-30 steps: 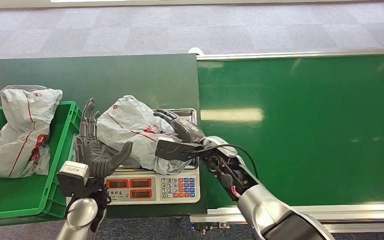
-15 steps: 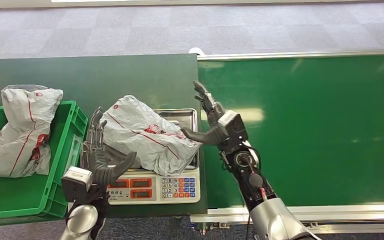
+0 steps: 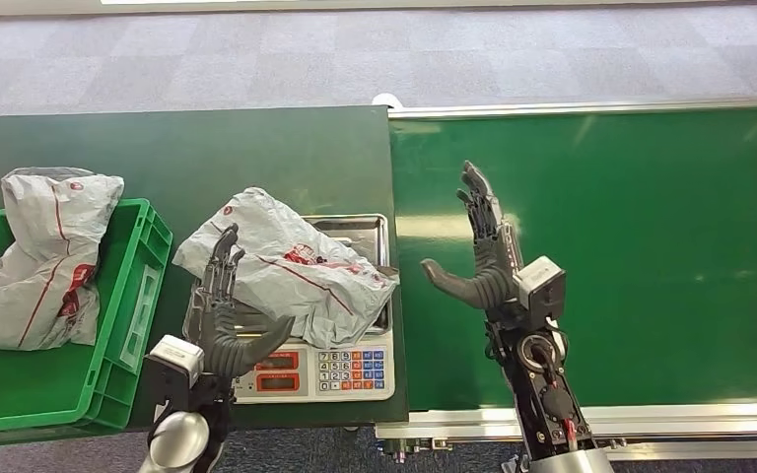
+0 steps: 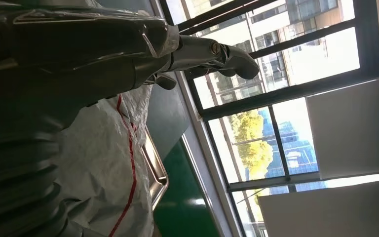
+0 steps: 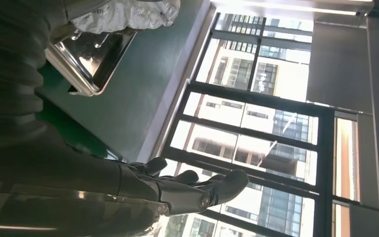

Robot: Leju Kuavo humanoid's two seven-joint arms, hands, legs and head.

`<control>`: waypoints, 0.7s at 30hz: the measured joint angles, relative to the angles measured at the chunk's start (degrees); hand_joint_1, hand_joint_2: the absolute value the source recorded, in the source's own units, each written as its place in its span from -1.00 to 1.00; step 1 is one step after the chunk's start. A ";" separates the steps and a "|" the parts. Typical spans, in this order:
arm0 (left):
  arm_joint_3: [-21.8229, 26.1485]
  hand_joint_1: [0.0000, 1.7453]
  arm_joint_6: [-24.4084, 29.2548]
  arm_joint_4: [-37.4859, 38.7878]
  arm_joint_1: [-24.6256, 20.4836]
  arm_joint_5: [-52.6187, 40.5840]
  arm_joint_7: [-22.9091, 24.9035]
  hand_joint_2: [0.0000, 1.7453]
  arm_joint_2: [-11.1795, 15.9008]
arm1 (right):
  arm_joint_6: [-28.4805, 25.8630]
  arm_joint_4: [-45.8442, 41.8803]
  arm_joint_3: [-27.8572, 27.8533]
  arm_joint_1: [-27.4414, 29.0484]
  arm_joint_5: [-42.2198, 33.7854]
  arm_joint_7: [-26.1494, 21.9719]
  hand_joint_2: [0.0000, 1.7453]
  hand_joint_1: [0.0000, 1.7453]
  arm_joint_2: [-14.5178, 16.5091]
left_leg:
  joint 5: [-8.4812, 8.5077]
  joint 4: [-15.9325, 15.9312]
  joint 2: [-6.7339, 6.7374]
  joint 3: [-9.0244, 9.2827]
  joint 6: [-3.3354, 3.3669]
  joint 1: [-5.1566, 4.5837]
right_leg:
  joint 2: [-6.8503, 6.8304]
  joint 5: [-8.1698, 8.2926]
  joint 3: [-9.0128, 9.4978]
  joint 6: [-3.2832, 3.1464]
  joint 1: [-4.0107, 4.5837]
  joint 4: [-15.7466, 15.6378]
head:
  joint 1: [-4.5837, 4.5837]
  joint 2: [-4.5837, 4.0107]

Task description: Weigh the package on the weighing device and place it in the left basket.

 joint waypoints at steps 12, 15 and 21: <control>-6.35 -1.00 -4.56 16.10 -13.83 -25.58 17.02 1.00 -1.90 | 2.20 -16.45 5.88 18.17 6.87 1.76 1.00 -1.00 0.09 | 0.03 -0.02 0.08 -0.01 -0.06 0.01 | 0.03 0.05 -0.01 -0.07 0.01 -0.01 | -0.02 0.00; -6.34 -1.00 -4.56 19.39 -15.84 -27.45 18.81 1.00 -2.48 | 2.40 -16.48 6.77 18.47 6.80 1.78 1.00 -1.00 0.19 | 0.05 -0.02 0.08 0.00 -0.07 0.01 | 0.02 0.05 0.00 -0.07 0.01 0.00 | -0.02 0.00; -6.32 -1.00 -3.65 25.33 -18.84 -31.48 24.00 1.00 -3.66 | 2.41 -16.48 7.12 18.49 6.89 1.99 1.00 -1.00 0.43 | 0.04 -0.01 0.06 -0.03 -0.07 0.00 | 0.02 0.05 0.00 -0.07 0.00 0.00 | -0.01 0.00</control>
